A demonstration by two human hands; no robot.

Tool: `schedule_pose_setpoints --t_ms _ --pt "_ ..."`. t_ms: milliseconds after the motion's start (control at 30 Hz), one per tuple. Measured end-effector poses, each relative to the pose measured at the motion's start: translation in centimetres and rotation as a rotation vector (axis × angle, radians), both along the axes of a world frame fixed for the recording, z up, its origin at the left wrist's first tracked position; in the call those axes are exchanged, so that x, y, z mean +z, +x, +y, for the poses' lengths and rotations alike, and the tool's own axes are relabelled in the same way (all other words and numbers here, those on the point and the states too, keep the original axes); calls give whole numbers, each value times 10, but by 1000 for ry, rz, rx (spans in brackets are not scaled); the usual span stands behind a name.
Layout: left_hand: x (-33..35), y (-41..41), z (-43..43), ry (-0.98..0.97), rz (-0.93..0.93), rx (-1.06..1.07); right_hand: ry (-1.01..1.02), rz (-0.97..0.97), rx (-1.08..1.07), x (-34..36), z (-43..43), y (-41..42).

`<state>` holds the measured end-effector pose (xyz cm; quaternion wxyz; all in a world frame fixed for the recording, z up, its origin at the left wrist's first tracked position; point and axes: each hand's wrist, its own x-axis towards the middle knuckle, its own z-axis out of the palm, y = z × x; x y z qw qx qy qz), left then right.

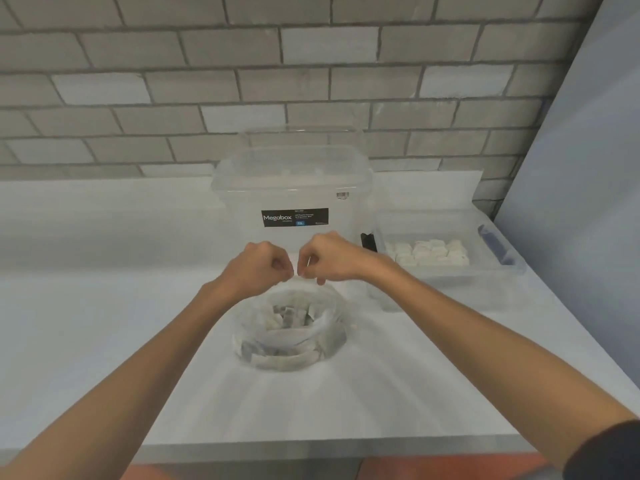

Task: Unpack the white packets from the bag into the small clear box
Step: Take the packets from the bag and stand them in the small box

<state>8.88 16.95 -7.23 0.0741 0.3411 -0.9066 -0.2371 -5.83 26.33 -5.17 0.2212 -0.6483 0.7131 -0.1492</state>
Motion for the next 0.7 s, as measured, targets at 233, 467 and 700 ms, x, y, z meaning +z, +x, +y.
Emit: schedule_pose_setpoints --t_ms 233,467,700 --pt "-32 7 5 -13 -153 -1 129 133 -23 -54 -10 32" --pt "-44 18 2 2 -78 19 189 302 -31 -77 -16 47" --pt "-47 27 -1 61 20 54 115 187 -68 -72 -12 43"
